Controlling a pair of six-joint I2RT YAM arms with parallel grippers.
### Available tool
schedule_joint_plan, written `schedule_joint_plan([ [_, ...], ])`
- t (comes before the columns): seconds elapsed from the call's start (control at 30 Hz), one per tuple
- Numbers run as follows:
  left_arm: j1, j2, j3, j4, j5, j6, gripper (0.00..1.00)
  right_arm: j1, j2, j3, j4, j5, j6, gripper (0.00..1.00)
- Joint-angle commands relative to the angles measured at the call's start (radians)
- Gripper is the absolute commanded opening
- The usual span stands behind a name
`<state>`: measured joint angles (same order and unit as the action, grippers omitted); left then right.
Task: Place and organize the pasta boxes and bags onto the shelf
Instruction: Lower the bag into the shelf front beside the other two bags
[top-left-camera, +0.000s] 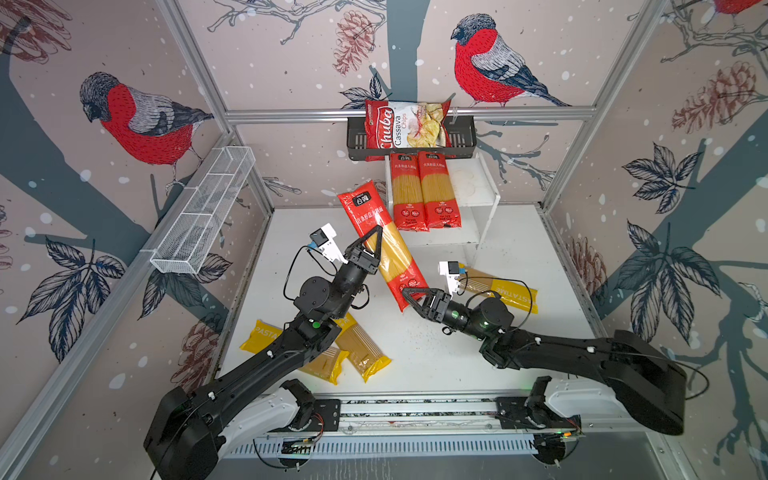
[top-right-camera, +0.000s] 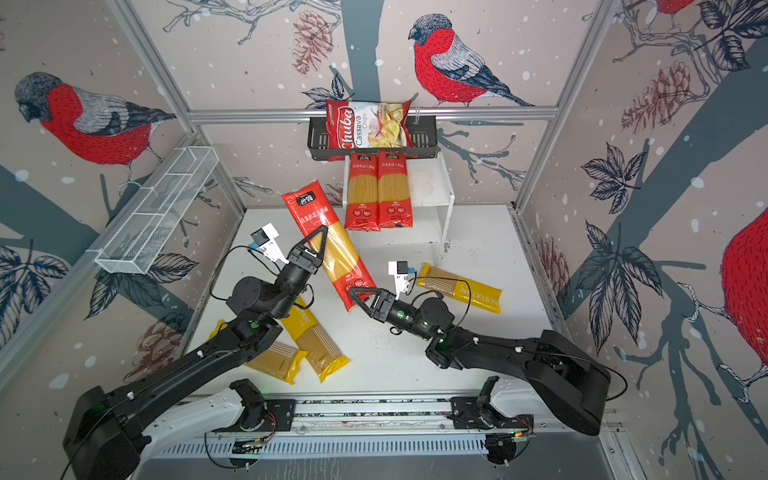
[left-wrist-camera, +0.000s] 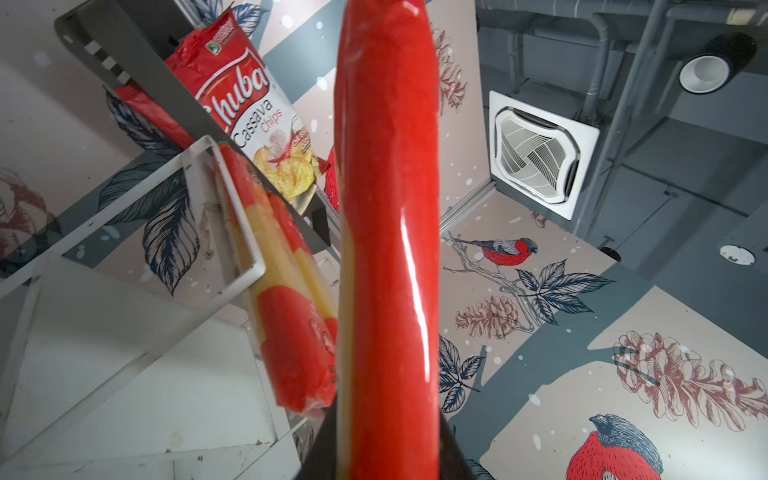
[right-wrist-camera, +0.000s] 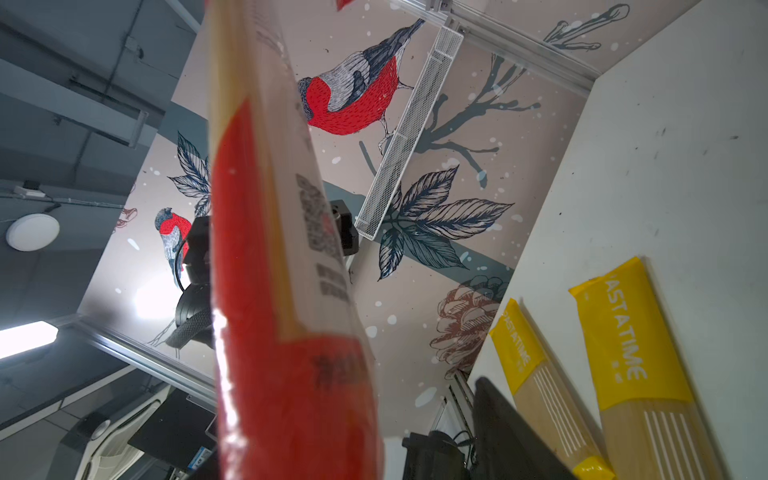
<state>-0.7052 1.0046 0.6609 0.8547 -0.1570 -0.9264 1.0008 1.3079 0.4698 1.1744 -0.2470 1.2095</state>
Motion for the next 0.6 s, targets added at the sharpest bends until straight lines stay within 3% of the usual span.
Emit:
schedule_joint_plan([
  [0.0,-0.008,0.01,0.017,0.198,-0.018,-0.02,0.14,0.001,0.018,0.015,0.148,0.037,0.038,0.65],
  [0.13,-0.018,0.015,0.0,0.214,-0.034,-0.035,0.14,0.001,-0.004,0.012,0.165,0.075,0.031,0.6],
  [0.4,-0.028,0.059,0.018,0.236,-0.028,-0.041,0.18,0.0,-0.05,0.034,0.124,0.121,0.004,0.31],
  [0.57,-0.031,0.089,0.042,0.236,0.002,-0.046,0.32,-0.005,-0.113,0.07,-0.009,0.151,-0.062,0.21],
])
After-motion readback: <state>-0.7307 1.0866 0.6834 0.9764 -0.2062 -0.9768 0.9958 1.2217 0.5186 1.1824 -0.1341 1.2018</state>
